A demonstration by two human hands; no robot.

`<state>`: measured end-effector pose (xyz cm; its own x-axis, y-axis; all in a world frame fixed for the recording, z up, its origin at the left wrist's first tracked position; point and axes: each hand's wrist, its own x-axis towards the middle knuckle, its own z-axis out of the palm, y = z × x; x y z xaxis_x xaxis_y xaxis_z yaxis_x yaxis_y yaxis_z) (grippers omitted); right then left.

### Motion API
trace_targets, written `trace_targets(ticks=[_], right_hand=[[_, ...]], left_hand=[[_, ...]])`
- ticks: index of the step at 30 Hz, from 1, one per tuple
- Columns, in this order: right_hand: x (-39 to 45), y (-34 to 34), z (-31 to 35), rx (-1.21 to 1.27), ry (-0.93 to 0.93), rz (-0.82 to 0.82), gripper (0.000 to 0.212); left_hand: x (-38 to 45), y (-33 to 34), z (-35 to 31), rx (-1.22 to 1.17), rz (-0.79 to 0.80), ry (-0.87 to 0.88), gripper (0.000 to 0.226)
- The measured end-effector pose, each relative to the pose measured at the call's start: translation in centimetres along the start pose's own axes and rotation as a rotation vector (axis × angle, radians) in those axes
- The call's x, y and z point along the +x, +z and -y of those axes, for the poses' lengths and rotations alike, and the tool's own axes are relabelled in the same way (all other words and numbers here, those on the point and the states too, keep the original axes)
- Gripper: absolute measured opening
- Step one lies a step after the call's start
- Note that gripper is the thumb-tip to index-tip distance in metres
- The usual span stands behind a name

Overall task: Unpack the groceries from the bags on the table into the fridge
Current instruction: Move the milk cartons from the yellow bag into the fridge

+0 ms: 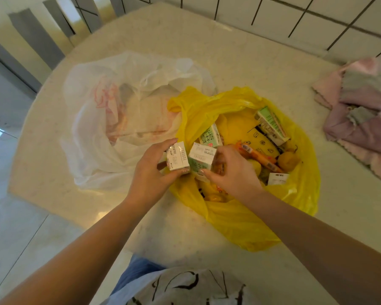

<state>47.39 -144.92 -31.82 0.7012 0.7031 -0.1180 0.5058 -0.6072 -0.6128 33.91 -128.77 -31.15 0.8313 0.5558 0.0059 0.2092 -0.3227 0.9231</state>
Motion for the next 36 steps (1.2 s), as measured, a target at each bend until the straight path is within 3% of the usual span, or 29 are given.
trace_targets(ticks=[6, 10, 15, 20, 28, 36], right_hand=[[-0.4, -0.5, -0.8, -0.073, -0.132, 0.32, 0.09], [0.5, -1.2, -1.4, -0.048, -0.189, 0.424, 0.089], [0.7, -1.3, -0.6, -0.015, -0.125, 0.368, 0.078], [-0.2, -2.4, 1.1, 0.153, -0.02, 0.197, 0.08], [-1.3, -5.1, 7.1, 0.478, -0.15, 0.038, 0.071], [-3.9, -0.2, 15.3, 0.522, -0.378, 0.148, 0.068]], left_hand=[[0.2, 0.5, 0.1, 0.019, 0.013, -0.005, 0.065], [0.2, 0.8, 0.1, 0.003, 0.03, -0.005, 0.066], [0.0, 0.6, -0.1, 0.019, 0.039, -0.007, 0.066], [-0.1, -0.2, -2.0, -0.005, 0.005, -0.01, 0.065], [-2.9, -4.3, -6.6, -0.052, -0.16, 0.001, 0.055], [-12.1, -10.8, -5.7, -0.24, -0.346, -0.096, 0.048]])
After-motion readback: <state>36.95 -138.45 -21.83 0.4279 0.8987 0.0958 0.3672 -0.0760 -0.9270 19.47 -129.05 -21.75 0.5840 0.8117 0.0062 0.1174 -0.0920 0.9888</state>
